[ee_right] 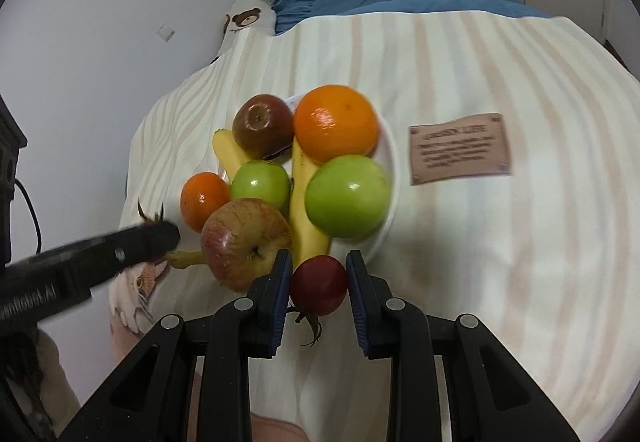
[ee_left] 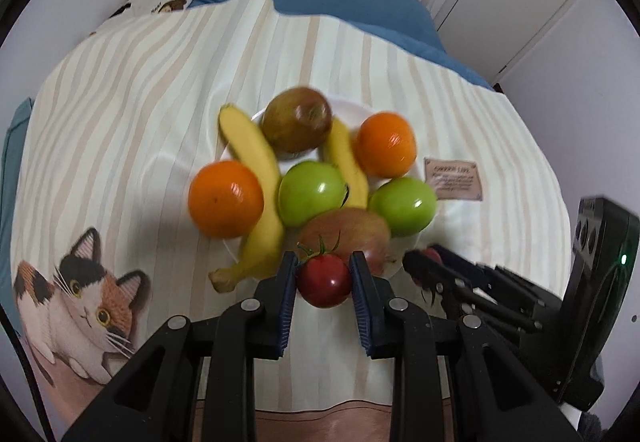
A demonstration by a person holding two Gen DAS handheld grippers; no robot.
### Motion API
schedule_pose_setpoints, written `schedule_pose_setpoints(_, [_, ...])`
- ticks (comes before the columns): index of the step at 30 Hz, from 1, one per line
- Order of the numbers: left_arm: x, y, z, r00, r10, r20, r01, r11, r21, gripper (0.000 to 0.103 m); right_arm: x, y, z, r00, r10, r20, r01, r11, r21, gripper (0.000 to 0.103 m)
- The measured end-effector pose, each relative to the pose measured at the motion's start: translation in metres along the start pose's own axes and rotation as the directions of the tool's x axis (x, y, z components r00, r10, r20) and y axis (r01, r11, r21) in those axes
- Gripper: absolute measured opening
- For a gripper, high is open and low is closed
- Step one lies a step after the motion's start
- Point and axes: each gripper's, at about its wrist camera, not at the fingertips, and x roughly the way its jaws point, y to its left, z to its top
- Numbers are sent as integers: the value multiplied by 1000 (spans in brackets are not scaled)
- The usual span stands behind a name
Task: Organize fruits
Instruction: 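Carry the cherry tomato with the right gripper over the white plate, then lower the cherry tomato onto the plate and open the right gripper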
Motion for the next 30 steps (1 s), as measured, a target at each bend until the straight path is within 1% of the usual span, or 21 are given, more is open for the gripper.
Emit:
schedule_pose_setpoints(5, [14, 2, -11, 1000, -9, 1, 9, 1000, 1, 24, 13, 5, 1, 1000, -29, -9, 29, 998, -53, 30])
schedule_pose_setpoints(8, [12, 4, -12, 1000, -25, 5, 25, 1000, -2, 24, 13, 2, 3, 999, -39, -13, 38, 997, -65, 30])
schedule_pose_setpoints(10, [7, 8, -9, 999, -44, 9, 44, 999, -9, 24, 13, 2, 5, 999, -44, -12, 43, 997, -68, 30])
schedule_pose_setpoints(14, [3, 15, 6, 999, -47, 16, 47, 999, -6, 24, 16, 1, 11, 999, -41, -13, 40, 997, -70, 30])
schedule_pose_setpoints(18, [11, 20, 25, 998, -54, -7, 54, 999, 4, 24, 20, 1, 11, 999, -39, -21, 37, 997, -70, 30])
schedule_pose_setpoints(21, [27, 23, 37, 998, -53, -41, 53, 998, 14, 24, 24, -1, 8, 999, -39, -34, 36, 998, -60, 30])
schedule_pose_setpoints(24, [40, 24, 41, 996, -51, -79, 53, 998, 28, 24, 28, -4, 6, 999, -34, -41, 32, 998, -48, 30])
schedule_pose_setpoints(28, [52, 25, 43, 994, -28, -110, 33, 999, 43, 24, 33, -4, 2, 998, -34, -49, 32, 999, -40, 30])
schedule_pose_setpoints(30, [56, 27, 44, 992, -42, -120, 46, 998, 30, 24, 35, -4, 0, 999, -32, -44, 30, 999, -37, 30])
